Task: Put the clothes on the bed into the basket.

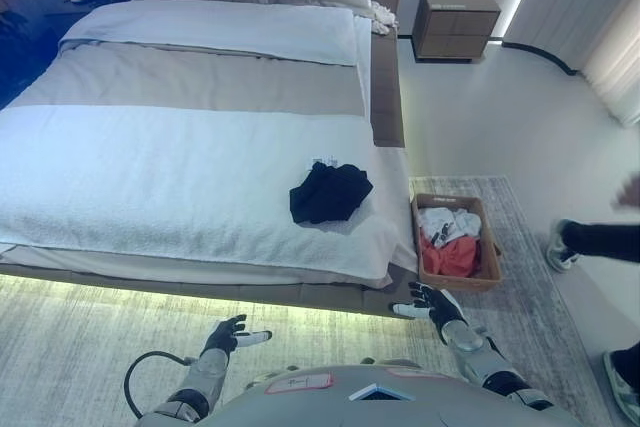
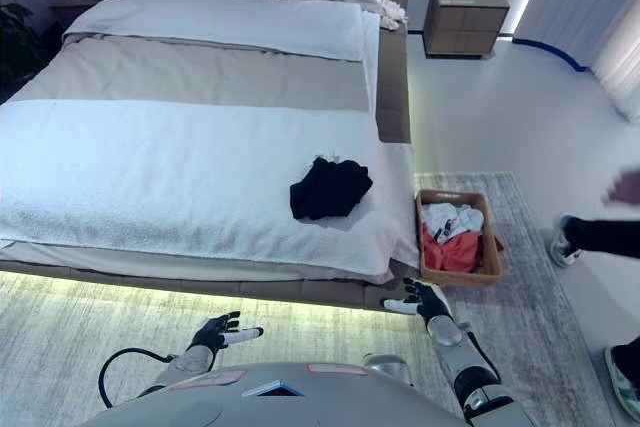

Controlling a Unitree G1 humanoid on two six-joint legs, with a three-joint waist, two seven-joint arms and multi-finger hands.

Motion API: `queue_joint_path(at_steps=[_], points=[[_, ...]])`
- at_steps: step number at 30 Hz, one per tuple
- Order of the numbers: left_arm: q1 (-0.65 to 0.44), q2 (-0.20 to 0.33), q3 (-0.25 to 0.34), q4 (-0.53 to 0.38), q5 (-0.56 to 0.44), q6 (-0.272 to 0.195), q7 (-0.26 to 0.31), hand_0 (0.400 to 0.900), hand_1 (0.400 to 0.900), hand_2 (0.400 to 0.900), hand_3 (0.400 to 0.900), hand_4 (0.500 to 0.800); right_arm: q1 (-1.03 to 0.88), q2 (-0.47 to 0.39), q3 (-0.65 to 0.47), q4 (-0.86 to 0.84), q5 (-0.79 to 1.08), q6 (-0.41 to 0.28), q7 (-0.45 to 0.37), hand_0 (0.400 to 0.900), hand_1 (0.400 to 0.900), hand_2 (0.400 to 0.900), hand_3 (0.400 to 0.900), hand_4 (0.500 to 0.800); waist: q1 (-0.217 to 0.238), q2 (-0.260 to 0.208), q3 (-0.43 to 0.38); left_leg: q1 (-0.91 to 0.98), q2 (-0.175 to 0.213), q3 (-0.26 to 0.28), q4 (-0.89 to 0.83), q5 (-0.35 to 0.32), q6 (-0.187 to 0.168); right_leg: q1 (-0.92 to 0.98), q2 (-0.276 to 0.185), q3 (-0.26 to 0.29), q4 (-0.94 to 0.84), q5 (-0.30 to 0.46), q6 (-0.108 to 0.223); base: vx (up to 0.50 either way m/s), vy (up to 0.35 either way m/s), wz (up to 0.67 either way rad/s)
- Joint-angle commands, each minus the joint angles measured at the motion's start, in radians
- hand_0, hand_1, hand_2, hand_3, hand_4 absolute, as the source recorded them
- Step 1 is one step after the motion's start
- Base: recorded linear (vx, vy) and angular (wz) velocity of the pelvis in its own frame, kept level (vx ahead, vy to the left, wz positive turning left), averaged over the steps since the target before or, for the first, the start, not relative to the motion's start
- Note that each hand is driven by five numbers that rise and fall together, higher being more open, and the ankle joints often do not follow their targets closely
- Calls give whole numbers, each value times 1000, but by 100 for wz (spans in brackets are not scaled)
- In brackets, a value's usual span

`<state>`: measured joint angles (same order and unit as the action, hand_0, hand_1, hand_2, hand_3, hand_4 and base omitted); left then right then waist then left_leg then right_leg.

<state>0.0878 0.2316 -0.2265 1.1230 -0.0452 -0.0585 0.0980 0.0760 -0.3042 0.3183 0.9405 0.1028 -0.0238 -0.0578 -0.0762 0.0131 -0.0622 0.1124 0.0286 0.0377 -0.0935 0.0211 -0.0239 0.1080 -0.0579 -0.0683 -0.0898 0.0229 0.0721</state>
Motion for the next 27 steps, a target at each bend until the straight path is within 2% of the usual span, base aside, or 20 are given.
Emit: queue_joint_path(at_steps=[1, 3, 8, 27], points=[[-46, 13, 33, -28, -43, -35, 41, 900, 900, 900, 900, 800, -46, 4, 17, 9, -30, -56, -26, 900, 900, 900, 900, 800, 26, -63, -49, -60, -51, -27, 6, -30, -1, -21, -1, 38, 3, -33, 19, 0, 0, 0], [-48, 9, 24, -63, -60, -43, 27, 900, 900, 900, 900, 800, -47, 6, 17, 6, -27, -54, -30, 900, 900, 900, 900, 800, 26, -63, -50, -59, -49, -27, 6, -30, -2, -19, 0, 37, 3, -34, 18, 0, 0, 0], [-52, 9, -14, -56, -26, -39, 7, 900, 900, 900, 900, 800, -45, 0, 16, 2, -25, -53, -22, 900, 900, 900, 900, 800, 19, -61, -51, -59, -45, -28, 6, -29, -4, -20, 4, 38, 3, -36, 15, 0, 0, 0], [-57, 9, -5, -14, -20, -27, 4, 900, 900, 900, 900, 800, -45, -8, 11, -5, -14, -52, -16, 900, 900, 900, 900, 800, 17, -60, -48, -58, -37, -40, 6, -30, -11, -15, 10, 31, 3, -45, 7, 5, -8, 2]])
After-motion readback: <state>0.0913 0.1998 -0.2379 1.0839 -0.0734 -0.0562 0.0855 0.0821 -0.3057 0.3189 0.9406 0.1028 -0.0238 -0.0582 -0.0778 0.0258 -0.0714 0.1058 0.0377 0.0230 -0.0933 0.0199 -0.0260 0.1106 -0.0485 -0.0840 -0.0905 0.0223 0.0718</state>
